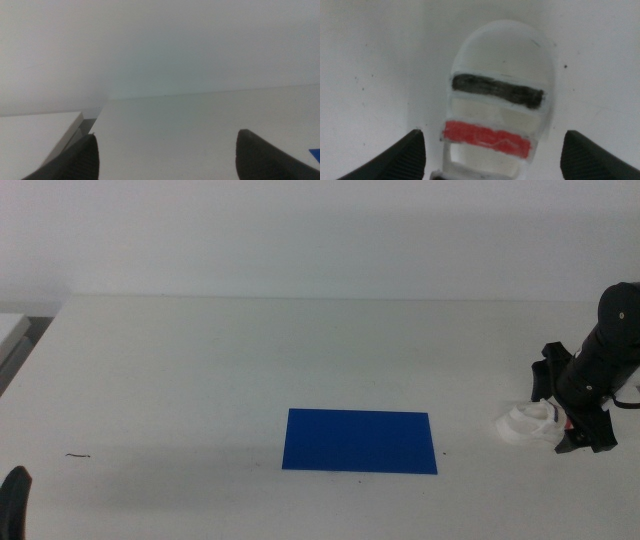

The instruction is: Use one arm to grab the shoe from the table and place it on the mat.

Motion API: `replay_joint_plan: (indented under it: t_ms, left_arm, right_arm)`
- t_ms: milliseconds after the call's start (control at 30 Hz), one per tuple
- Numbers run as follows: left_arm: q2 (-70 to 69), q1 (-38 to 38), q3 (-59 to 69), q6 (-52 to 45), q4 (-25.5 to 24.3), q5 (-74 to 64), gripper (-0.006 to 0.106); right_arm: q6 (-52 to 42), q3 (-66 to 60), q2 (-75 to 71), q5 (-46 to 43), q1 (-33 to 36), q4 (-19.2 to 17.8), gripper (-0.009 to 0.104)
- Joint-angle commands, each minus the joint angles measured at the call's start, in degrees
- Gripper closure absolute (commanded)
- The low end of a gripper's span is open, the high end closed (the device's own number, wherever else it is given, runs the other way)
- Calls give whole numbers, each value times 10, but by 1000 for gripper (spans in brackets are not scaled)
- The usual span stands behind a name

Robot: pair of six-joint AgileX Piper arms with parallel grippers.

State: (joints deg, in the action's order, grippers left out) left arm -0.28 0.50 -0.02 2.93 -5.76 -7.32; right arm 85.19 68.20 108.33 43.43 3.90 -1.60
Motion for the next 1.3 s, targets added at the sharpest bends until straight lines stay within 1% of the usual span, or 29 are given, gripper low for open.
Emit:
replay_joint_plan:
  t_ms: [0,33,67,100,167,233,267,333,433,533,600,700,900,933,967,1033,1067,1100,1167,1200,1267]
  left_arm:
    - [3,1,0,2,2,7,7]
    - [3,1,0,2,2,7,7]
    - [3,1,0,2,2,7,7]
    - [3,1,0,2,2,7,7]
    - [3,1,0,2,2,7,7]
    - [3,1,0,2,2,7,7]
    - [3,1,0,2,2,7,7]
    - [3,1,0,2,2,7,7]
    - [3,1,0,2,2,7,7]
    - [3,1,0,2,2,7,7]
    - [3,1,0,2,2,7,7]
    - [3,1,0,2,2,7,7]
    - [3,1,0,2,2,7,7]
    - [3,1,0,2,2,7,7]
    - [3,1,0,2,2,7,7]
    - [3,1,0,2,2,7,7]
    - [3,1,0,2,2,7,7]
    - [3,1,0,2,2,7,7]
    - [3,1,0,2,2,7,7]
    - [3,1,0,2,2,7,7]
    - [3,1,0,2,2,7,7]
  right_arm:
    - [34,4,0,10,0,-14,8]
    - [38,4,0,10,0,-13,14]
    - [44,4,0,13,0,-10,22]
    - [51,4,0,19,0,-10,35]
    - [54,4,0,39,0,-10,65]
    - [52,6,0,53,5,-1,88]
    - [52,10,0,60,12,7,98]
    - [58,28,0,67,36,11,97]
    - [135,62,0,81,104,-17,97]
    - [218,105,1,78,182,-53,97]
    - [256,138,7,73,230,-68,97]
    - [268,195,31,88,283,-73,97]
    - [264,276,86,165,334,-70,97]
    - [245,281,89,170,338,-70,97]
    - [203,283,92,168,339,-73,97]
    - [44,283,92,145,343,-82,97]
    - [-86,283,92,129,345,-88,97]
    - [-229,283,92,115,346,-84,97]
    - [-441,283,92,100,346,-70,97]
    - [-526,283,92,97,346,-68,97]
    - [-628,283,92,97,346,-66,97]
